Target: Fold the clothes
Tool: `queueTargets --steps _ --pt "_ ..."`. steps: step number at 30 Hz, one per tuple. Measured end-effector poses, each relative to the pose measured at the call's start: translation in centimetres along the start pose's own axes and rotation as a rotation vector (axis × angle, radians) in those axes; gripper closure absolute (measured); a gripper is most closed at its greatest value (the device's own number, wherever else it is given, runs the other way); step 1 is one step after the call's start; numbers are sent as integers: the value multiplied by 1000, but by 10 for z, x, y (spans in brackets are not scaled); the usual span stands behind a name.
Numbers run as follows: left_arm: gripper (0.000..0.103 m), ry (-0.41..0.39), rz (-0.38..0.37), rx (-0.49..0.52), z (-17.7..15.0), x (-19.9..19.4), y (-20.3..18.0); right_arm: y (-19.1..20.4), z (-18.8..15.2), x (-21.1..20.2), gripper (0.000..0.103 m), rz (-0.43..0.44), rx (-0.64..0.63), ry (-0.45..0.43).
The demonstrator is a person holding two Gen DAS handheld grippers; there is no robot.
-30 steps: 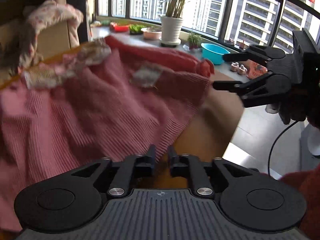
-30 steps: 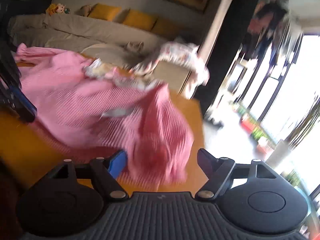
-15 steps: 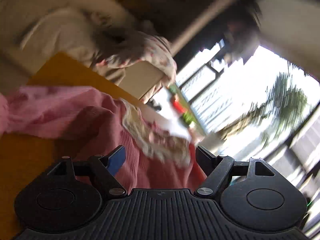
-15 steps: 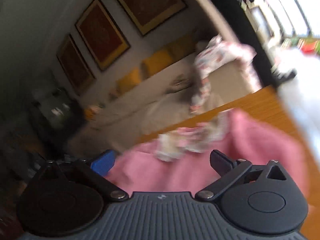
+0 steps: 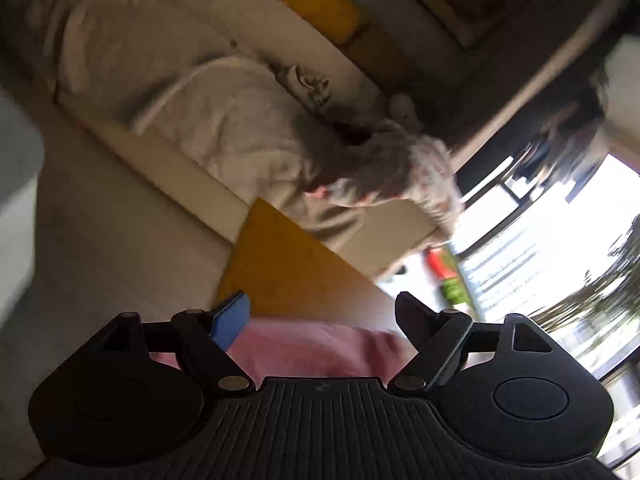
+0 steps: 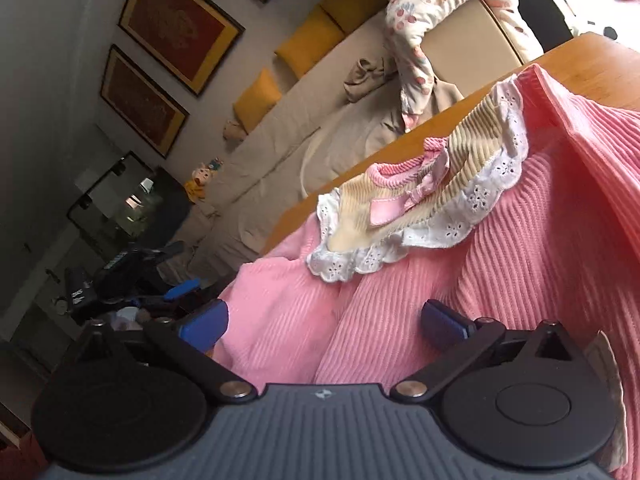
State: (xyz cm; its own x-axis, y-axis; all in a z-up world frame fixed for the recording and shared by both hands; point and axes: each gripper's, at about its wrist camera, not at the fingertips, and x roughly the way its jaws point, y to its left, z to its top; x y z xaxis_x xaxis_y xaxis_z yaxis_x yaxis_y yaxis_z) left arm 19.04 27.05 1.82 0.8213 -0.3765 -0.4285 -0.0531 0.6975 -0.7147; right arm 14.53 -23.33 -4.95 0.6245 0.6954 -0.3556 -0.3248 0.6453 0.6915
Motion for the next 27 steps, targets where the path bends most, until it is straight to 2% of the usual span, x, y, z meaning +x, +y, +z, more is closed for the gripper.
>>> queueTargets --steps 2,4,7,8,11,14,16,17,18,19,21,22,23,27 --pt "18 49 -37 -140 -13 -13 11 2 -1 2 0 -9 -14 5" --pt "18 124 -121 -333 -38 -18 27 3 -2 4 0 -15 -24 10" --pt "19 171 -137 -459 -68 -11 33 1 0 3 0 -2 -21 6" --pt "19 162 -115 -456 -70 -4 33 2 0 3 0 1 -20 5" --pt "16 120 -42 -425 -74 16 32 3 0 2 0 1 -23 5" --pt "16 9 82 -321 -70 26 18 4 -1 1 0 -4 -21 -2" --pt "16 -71 143 -292 -71 32 11 4 -1 0 0 -5 -17 -10" --pt "21 -109 186 -269 -72 36 6 4 -1 0 0 -2 -14 -12" --pt "35 -147 230 -244 -72 39 0 3 -1 -1 0 0 -12 -14" --pt "43 -160 261 -209 -70 43 -1 3 -2 -1 0 1 -12 -16" --pt "84 -182 323 -138 -67 50 -3 3 -1 -1 0 2 -11 -16" --pt "91 -193 353 -102 -65 54 -4 3 -1 -1 0 4 -10 -18" --pt "92 -204 384 -66 -64 57 -5 3 -1 -1 0 5 -9 -19" --pt "97 -261 383 159 -40 54 -31 1 -2 -2 0 19 1 -31"
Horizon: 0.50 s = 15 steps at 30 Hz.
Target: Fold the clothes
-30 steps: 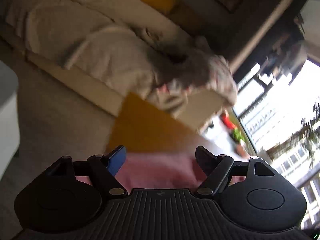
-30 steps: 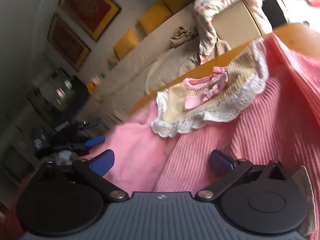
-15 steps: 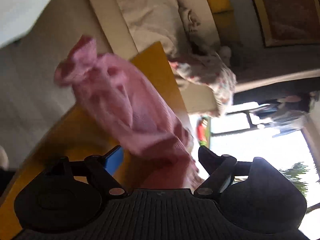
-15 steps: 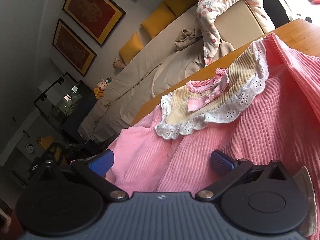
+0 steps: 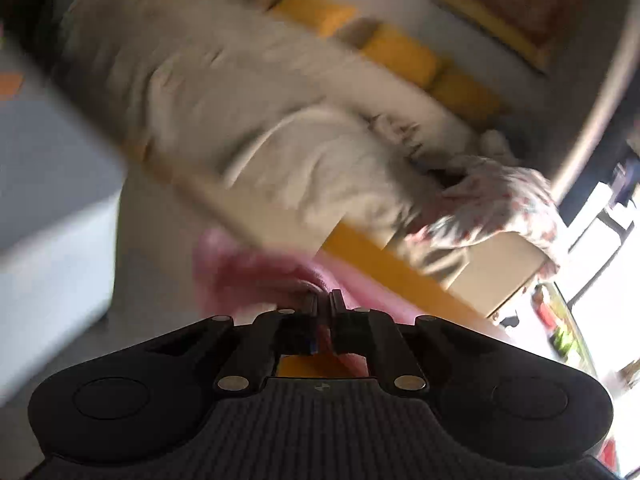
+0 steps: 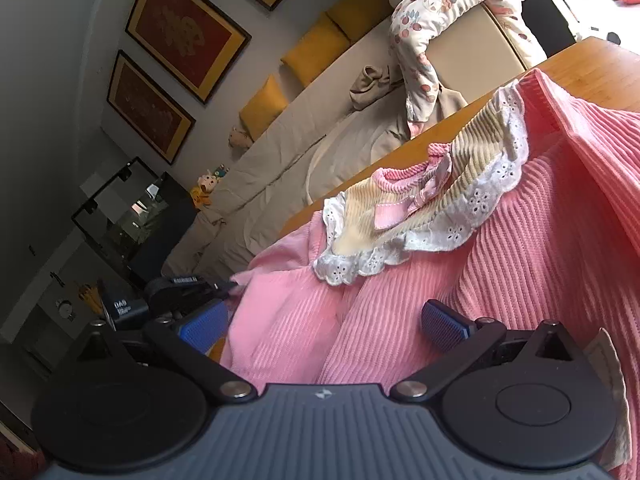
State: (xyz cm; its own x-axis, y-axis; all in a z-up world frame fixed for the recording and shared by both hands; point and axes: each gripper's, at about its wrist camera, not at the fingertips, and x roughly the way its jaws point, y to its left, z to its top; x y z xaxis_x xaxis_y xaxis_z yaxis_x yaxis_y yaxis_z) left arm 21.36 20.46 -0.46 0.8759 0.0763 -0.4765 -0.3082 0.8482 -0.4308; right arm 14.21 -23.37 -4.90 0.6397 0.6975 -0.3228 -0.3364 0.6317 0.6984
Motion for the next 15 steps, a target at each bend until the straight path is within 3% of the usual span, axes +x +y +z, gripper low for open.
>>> queueTargets --steps 4,9,12,15 --pt "99 -126 -109 184 26 -22 -56 -2 0 -1 0 3 2 -3" --pt "99 -218 -319 394 21 -57 -128 -3 0 -2 0 7 8 -9" --pt "99 -146 -480 540 -6 -72 -161 -4 1 -3 0 16 16 -15" --pt "98 43 -586 618 -41 -73 -175 -4 1 -4 0 19 22 -23"
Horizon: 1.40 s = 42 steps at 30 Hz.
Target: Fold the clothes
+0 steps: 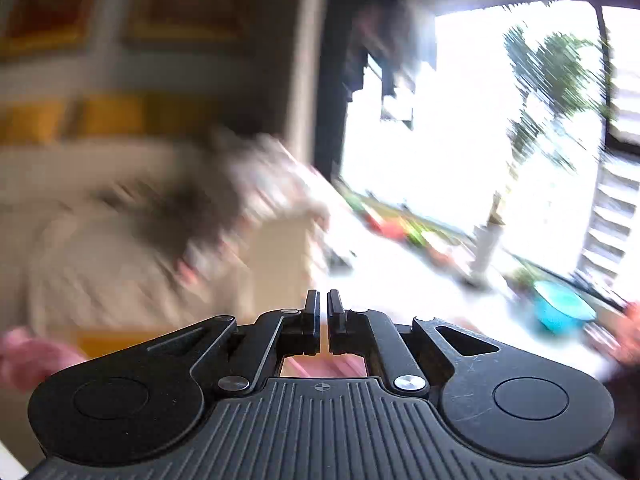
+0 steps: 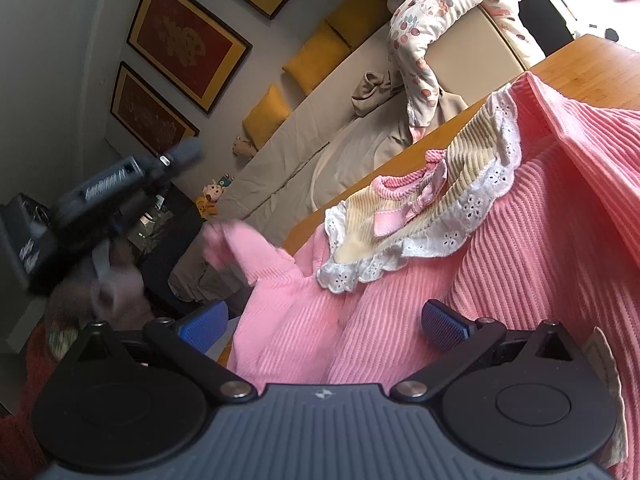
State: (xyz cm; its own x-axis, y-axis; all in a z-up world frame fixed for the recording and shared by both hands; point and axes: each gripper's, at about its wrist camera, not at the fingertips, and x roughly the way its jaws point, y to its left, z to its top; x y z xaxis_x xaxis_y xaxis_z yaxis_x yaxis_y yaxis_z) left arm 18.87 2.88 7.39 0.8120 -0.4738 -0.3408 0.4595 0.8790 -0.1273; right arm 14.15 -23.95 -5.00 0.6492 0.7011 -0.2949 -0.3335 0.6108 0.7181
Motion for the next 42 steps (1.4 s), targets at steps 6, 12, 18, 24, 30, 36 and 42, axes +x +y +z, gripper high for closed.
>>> queueTargets --steps 6,12,18,24,30,36,42 --pt "52 191 65 -384 -41 -1 37 -2 0 -4 0 -1 19 -23" --pt "25 84 297 -982 -72 -38 135 -2 -1 -4 0 -3 17 -24" --pt "22 63 396 -1235 -96 -30 182 -2 -2 -7 0 -5 26 -46" --pt "52 -20 609 -1047 -89 -2 179 -7 -1 -18 0 2 63 -142" --pt "95 -19 598 -719 -68 13 165 -12 0 -16 0 10 103 -147" --pt "95 -192 355 -261 1 -4 74 -14 0 -26 0 -17 106 -243" --pt "94 7 13 -94 -20 27 -9 -22 2 -44 0 -113 159 -401"
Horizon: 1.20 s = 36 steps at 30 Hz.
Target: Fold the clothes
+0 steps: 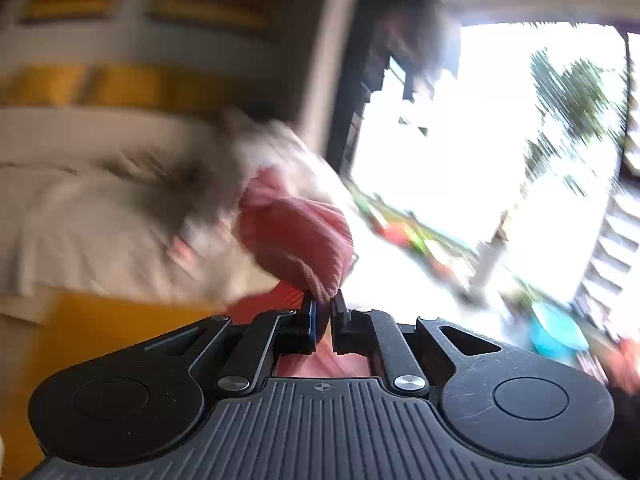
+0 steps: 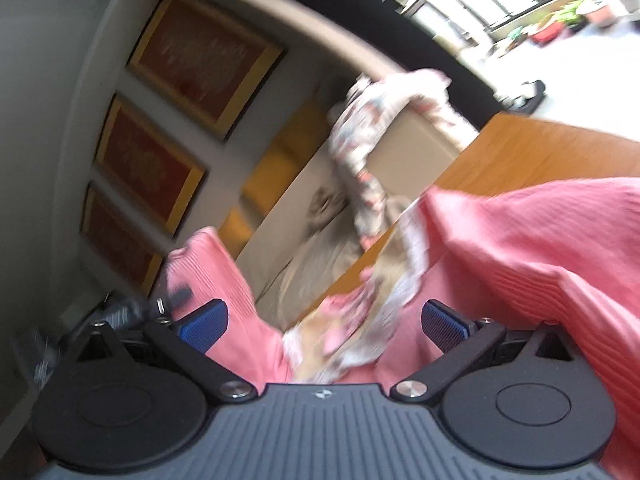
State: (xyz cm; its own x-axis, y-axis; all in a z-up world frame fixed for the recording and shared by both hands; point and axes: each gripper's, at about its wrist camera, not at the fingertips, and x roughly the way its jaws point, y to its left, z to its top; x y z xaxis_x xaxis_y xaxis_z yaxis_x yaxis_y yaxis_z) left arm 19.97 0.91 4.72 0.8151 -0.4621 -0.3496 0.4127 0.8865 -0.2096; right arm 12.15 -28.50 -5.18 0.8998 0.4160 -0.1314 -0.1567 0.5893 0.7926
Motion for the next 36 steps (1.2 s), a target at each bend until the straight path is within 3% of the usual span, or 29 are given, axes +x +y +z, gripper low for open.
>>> queueTargets --steps 1,4,5,6,10,12,14,17,18,21,24,28,30,32,33,35,36 --pt "92 65 -38 15 -12 8 -8 -3 2 -2 0 -15 18 -19" --pt "72 239 -142 43 -42 25 -23 -12 7 -4 0 -44 62 -51" --pt "57 265 -152 52 -49 25 -23 -14 9 -3 0 -49 72 -54" --pt "44 261 -154 62 -50 18 -21 -13 10 -2 0 -51 69 -51" --pt "21 237 -155 100 -54 -12 -14 -6 9 4 0 -48 16 -19" --pt "9 172 -107 126 -55 -27 -8 8 7 2 0 -59 -72 -2" --pt "8 134 -62 124 -59 -35 -1 30 2 -1 1 -71 -216 11" --pt "8 140 -47 36 -65 -37 12 71 3 2 22 -115 -494 40" --pt "8 140 -51 11 -68 -37 15 79 9 5 29 -124 -539 53" --pt "7 129 -67 -44 -76 -41 22 98 32 28 31 -167 -626 92" --pt "3 94 -76 -41 -76 -47 23 102 51 69 31 -185 -603 174" --pt "1 73 -73 -30 -78 -50 21 77 50 140 21 -244 -353 347" --pt "0 70 -74 -31 -78 -50 22 72 39 167 27 -281 -281 451" --pt "0 68 -72 -48 -79 -50 25 99 46 161 44 -149 -301 435" --pt "0 70 -70 -56 -79 -50 25 113 50 157 46 -82 -311 423" --pt "0 78 -68 -69 -79 -49 26 150 75 125 46 79 -362 310" --pt "0 84 -71 -69 -78 -48 26 157 81 110 45 72 -416 266"
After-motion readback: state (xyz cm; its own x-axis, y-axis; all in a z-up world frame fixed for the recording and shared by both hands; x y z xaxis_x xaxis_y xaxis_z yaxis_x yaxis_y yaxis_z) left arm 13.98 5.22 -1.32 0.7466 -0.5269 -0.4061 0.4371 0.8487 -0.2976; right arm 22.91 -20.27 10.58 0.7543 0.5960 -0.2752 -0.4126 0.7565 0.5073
